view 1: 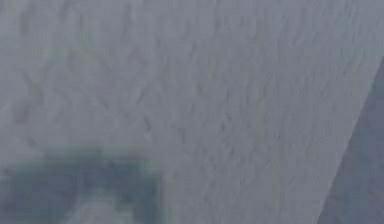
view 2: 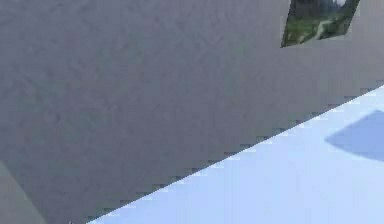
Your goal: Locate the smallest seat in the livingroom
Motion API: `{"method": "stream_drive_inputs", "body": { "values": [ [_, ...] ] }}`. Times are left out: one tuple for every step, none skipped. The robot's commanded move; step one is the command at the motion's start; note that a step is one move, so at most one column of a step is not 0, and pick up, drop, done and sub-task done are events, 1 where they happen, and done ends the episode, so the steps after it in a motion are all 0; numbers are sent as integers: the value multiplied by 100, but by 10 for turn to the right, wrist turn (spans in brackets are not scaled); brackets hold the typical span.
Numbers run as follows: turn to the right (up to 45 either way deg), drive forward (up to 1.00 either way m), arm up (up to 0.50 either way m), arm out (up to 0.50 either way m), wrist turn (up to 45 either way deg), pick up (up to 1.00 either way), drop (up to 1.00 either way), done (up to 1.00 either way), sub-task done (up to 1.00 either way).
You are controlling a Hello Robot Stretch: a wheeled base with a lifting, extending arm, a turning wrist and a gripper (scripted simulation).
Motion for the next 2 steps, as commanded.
{"method": "stream_drive_inputs", "body": {
  "values": [
    [450,0,0,0,0,0,0,0,0],
    [450,0,0,0,0,0,0,0,0]
  ]
}}
